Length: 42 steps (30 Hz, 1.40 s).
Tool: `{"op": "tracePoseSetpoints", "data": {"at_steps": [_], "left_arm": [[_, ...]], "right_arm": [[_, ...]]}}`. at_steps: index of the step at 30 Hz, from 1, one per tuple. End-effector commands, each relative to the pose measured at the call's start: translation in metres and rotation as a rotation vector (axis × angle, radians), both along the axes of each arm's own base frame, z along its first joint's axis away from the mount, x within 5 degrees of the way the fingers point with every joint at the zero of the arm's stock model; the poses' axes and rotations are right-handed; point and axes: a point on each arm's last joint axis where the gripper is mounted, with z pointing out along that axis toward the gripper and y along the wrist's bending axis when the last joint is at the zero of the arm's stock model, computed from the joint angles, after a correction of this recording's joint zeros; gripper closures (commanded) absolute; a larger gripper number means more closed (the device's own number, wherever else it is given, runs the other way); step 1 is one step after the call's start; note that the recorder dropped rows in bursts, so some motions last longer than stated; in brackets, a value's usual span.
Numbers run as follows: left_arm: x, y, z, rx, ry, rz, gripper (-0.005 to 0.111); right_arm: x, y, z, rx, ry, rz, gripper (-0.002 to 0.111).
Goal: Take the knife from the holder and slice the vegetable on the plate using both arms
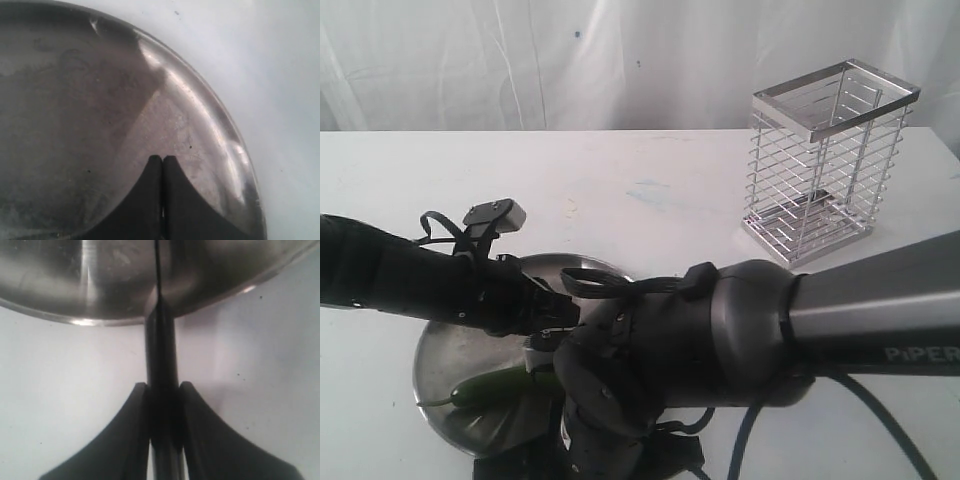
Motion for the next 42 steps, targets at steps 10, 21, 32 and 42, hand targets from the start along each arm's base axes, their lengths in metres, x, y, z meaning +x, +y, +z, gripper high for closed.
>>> {"op": "tracePoseSetpoints", "data": {"at_steps": [10,21,32,42], "left_arm": [[-0.014,0.01,-0.078,0.159,0.237,0.039,0.107],[0.013,-0.004,-0.043,0.045,0.106,-0.007,0.107],[0.031,-0.002,0.064,0.07,-0.294,-0.017,0.107],[0.007,0.009,0.123,0.002,-0.385,0.11,0.107]], "right_arm": [[0.002,0.003,-0.001,0.019,-0.02,0.006,0.108],[0.001,-0.001,0.003,-0.007,-0.018,0.043,0.108],[0.011,-0.01,0.024,0.036,-0.06,0.019,0.108],[0.009,-0.014,0.053,0.108,-0.113,0.043,0.108]]}}
